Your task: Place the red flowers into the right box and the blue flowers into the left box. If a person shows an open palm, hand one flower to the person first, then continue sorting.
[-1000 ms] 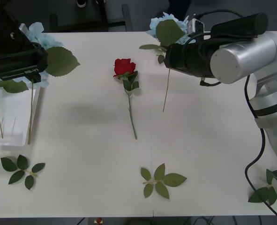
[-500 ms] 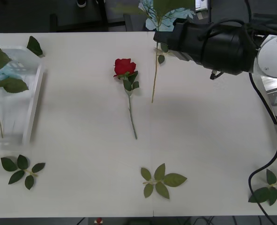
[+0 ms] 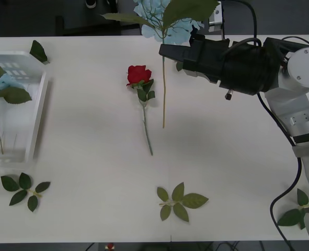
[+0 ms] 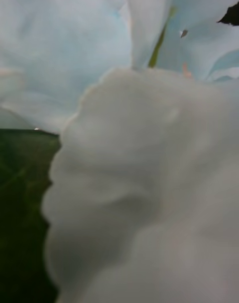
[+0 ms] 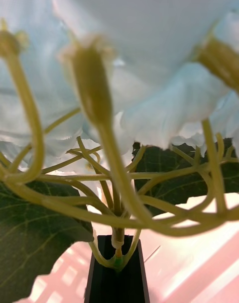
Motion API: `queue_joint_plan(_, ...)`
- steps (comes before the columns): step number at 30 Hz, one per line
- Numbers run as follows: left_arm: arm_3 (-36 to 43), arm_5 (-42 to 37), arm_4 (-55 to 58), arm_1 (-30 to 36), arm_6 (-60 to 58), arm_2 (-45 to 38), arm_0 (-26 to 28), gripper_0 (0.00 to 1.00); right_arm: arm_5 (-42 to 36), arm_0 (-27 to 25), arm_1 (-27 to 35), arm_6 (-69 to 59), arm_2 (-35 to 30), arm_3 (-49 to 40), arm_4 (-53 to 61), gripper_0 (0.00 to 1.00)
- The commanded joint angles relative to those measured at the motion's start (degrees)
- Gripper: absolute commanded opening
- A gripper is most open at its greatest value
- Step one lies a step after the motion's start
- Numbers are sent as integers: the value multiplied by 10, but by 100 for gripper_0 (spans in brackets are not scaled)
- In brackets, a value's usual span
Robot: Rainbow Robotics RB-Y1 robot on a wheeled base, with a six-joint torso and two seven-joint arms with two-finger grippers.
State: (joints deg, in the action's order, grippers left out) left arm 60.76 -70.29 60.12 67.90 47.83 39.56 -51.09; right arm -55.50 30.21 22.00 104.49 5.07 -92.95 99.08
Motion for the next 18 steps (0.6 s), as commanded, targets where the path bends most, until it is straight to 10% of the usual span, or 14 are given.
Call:
queue_joint_plan(1,-20,37,-31,-18,7,-2,1,0,3,8,-14,32,6,3,8,0)
queue_joint_plan(9,-40,64,-43,-30,10,-2,4,3,4,8,-8,35,5,-1,-5,0)
queue_joint_plan(10,-40,64,-46,-30,10,-3,4,20,4,8,-4,36,0,-6,-21,0)
queue_joint_plan(11,-40,64,-47,-30,10,-3,4,65,3,7,1,34,-8,-15,-36,0)
queue_joint_plan(13,-39,66,-50,-30,11,-2,4,90,4,10,4,30,-17,-32,-63,0)
queue_joint_plan(18,-40,67,-52,-30,11,-2,4,93,5,12,6,20,-45,-86,-151,0)
